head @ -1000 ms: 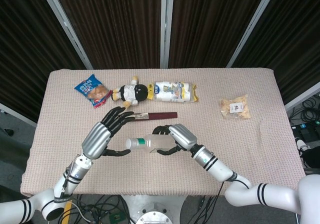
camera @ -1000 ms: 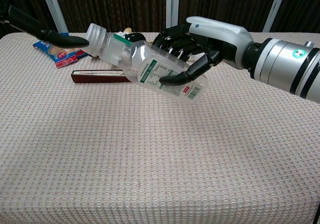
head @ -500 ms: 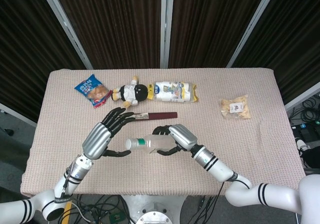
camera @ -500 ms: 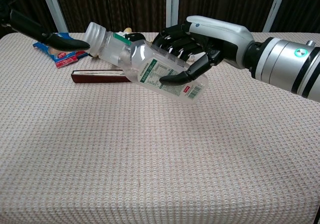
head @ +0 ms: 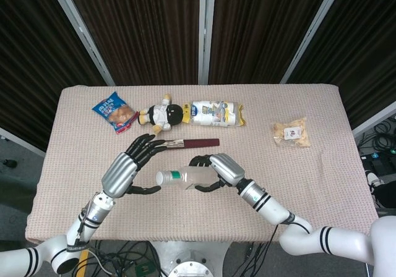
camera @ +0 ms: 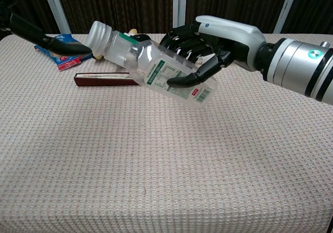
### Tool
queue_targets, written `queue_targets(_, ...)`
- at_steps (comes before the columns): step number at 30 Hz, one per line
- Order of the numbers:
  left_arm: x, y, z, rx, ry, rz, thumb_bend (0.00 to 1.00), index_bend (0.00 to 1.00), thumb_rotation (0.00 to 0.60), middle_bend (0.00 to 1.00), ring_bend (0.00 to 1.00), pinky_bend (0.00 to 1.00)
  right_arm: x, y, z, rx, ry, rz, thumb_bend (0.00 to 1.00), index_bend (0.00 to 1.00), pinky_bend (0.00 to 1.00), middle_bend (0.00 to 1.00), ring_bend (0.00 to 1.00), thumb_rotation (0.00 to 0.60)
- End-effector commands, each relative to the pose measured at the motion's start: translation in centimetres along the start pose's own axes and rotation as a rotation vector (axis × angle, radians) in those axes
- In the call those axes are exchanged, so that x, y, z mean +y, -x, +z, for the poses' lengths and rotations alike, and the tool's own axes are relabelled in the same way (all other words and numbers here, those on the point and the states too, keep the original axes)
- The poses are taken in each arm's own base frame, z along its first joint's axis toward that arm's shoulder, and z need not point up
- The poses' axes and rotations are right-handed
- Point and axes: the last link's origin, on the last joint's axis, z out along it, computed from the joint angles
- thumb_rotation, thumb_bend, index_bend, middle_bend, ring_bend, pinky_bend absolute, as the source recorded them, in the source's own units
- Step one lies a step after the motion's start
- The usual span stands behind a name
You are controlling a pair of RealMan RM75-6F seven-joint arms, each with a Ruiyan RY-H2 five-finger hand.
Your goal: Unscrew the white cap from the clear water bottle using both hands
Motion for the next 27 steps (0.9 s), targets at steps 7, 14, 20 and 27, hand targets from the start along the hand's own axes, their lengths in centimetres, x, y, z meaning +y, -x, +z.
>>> queue_targets(7,0.46,-0.29,0.25,0.013,0.018,-0.005,0.0,0.13,0.6,0.1,0.04,0.07,0.0,0.26,0.27,-0.011,0.003,-0.008,0.38,0.55,0.55,0.51,0.4,0.6)
queue_targets(14,0.51,-0.37,0.19,0.006,0.017,-0.001,0.0,0.13,0.6,0.1,0.04,0.07,0.05,0.06,0.2,-0.005,0.004,-0.003,0.38,0.55,0.55,0.51,0.4,0.6)
queue_targets(20,0.15,0.06,-0.03,-0.008,0.001,-0.003,0.0,0.13,0.6,0.1,0.04,0.07,0.01,-0.08,0.03,-0.003,0.001,0.0,0.38,0.55,0.55,0.51,0.4,0.6)
queue_targets(27,0.56,-0.17,0.28,0.007,0.019,-0.006,0.0,0.13,0.6,0.1,0.04,0.07,0.05,0.22,0.13,-0.016,0.003,-0.007,0.38,0.55,0.55,0.51,0.4,0.6)
